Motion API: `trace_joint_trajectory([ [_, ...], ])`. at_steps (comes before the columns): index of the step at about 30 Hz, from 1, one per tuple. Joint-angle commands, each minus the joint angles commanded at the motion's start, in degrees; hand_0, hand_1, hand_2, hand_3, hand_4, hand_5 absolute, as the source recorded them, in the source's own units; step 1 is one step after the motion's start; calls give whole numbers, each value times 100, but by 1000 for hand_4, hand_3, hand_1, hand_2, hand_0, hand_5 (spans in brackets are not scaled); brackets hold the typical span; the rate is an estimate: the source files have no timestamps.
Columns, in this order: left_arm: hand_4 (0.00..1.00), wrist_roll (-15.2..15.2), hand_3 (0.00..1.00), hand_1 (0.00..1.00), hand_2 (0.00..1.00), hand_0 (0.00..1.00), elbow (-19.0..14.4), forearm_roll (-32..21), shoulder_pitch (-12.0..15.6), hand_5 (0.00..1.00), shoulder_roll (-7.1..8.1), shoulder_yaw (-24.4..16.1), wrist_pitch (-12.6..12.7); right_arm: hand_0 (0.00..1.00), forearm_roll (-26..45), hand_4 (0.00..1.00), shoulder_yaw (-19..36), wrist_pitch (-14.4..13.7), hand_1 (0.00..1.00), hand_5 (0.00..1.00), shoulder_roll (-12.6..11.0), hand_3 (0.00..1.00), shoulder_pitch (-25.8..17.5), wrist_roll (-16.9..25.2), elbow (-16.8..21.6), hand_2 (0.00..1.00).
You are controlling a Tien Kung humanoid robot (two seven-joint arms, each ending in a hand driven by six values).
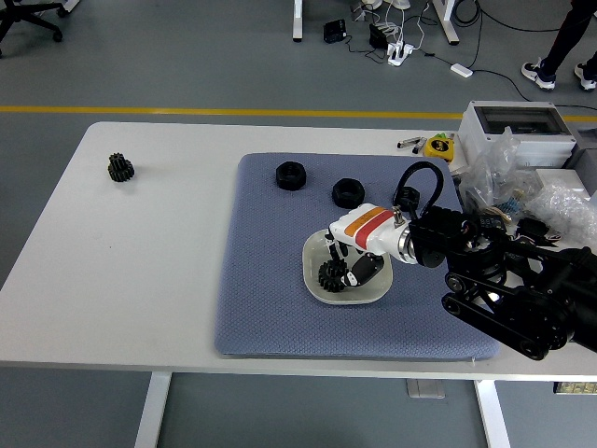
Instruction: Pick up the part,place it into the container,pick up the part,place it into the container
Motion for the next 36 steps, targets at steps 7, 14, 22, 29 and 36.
trace_joint_trajectory([
  [7,587,10,550,657,611,648,-1,35,7,476,0,-25,-11,172,9,938,23,-17,394,341,29,694,14,8,13,557],
  [14,587,7,550,657,610,648,-1,28,4,476,5,-26,-13,174,-49,952,170,104,395,348,-55,701,0,-14,227,567],
  [22,587,3,551,657,611,648,3,2,13,477,9,-10,-4,192,30,952,579,-575,414,355,-162,700,-86,-86,495,572],
  [29,587,-13,550,658,611,649,6,-84,22,479,4,42,17,351,1327,972,847,-2275,562,385,-214,751,-239,-153,357,672],
  [36,587,-22,550,657,611,649,15,-98,0,480,-1,47,19,715,2933,975,869,-3469,759,403,-369,844,-369,398,543,833],
])
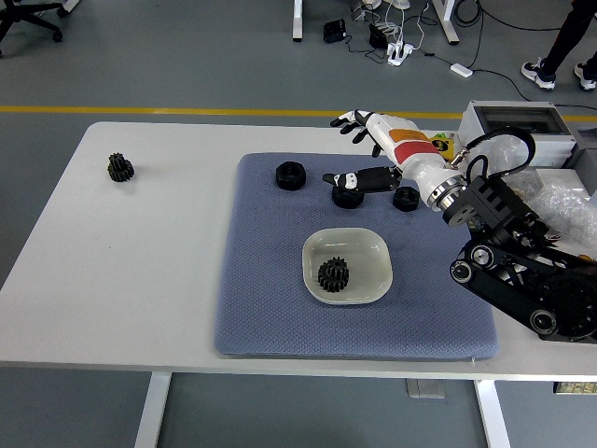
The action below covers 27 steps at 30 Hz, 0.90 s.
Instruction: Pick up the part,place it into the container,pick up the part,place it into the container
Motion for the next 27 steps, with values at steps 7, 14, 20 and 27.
trace_joint_trajectory([
  [7,586,-34,552,659,612,649,15,-125,-19,478,-17,39,35,772,1676,998,264,470,785,940,-324,860,-372,1480,212,829],
  [14,586,-30,552,658,612,649,23,-80,-20,478,-18,13,38,773,3352,998,800,410,786,963,-764,853,-826,1726,481,826],
  [20,586,-22,551,657,611,646,31,-29,-8,479,-25,-23,45,774,4804,998,1281,300,788,972,-1111,848,-1421,1717,744,825],
  [27,586,-2,552,656,611,647,37,81,-19,476,-34,-87,46,763,5822,998,1872,-252,777,956,-1199,818,-2358,2351,1045,824],
])
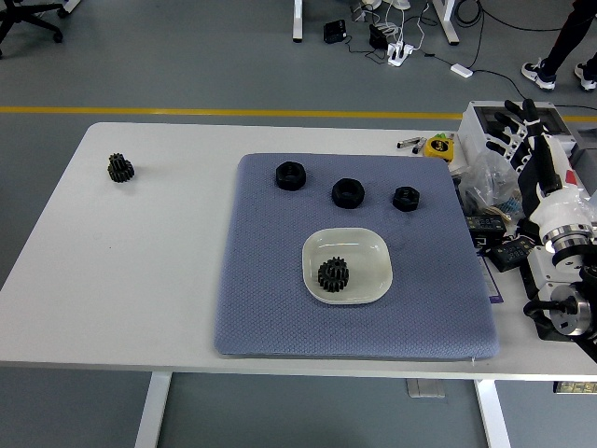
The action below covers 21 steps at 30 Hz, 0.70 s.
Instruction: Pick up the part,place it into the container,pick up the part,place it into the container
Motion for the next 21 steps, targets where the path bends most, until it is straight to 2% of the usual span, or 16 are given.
trace_joint_trajectory([
  [4,586,5,552,655,611,647,0,44,-2,476,6,-15,-7,754,-589,998,461,104,774,944,87,818,-625,-244,196,823],
  [7,586,13,552,655,611,647,0,97,1,476,9,-39,-19,754,-1312,998,945,34,774,944,253,818,-1107,-806,315,823],
  [10,586,28,550,653,610,648,8,154,4,475,9,-82,-18,747,-1828,998,1369,269,766,945,498,815,-1538,-1030,369,821],
  [13,586,16,550,653,610,648,4,110,7,475,12,-37,-12,747,-2139,998,1695,489,766,945,702,815,-1898,-1077,399,821],
  [21,587,-8,549,653,608,647,1,47,-8,478,5,35,7,749,-2359,998,2167,755,769,943,1154,820,-2434,-860,380,821],
])
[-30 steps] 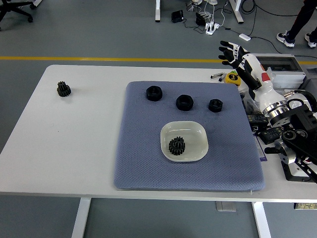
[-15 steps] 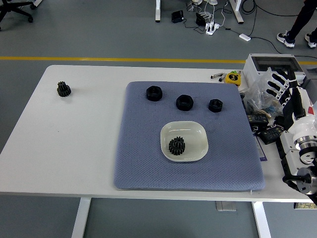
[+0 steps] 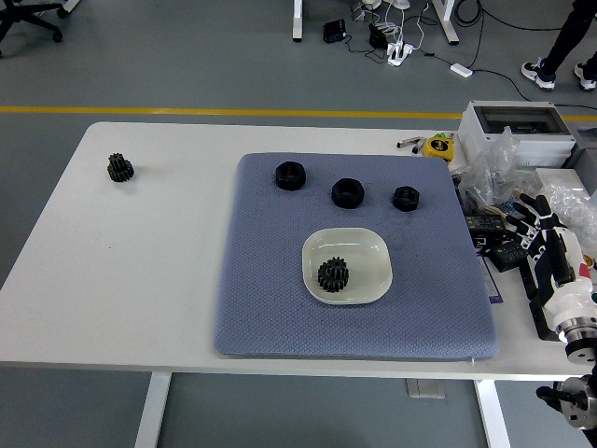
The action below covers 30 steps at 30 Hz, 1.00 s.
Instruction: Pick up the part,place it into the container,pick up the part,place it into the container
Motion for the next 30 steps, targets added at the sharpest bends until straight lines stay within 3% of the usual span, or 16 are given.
trace_joint_trajectory([
  [7,585,5,549,650,608,646,4,29,0,476,-14,-21,-5,753,-260,998,107,65,769,941,180,818,-171,123,-112,820],
  [30,586,-14,548,648,608,649,13,-10,-16,476,-6,14,-17,750,19,998,27,133,766,935,282,828,-92,266,-188,817],
])
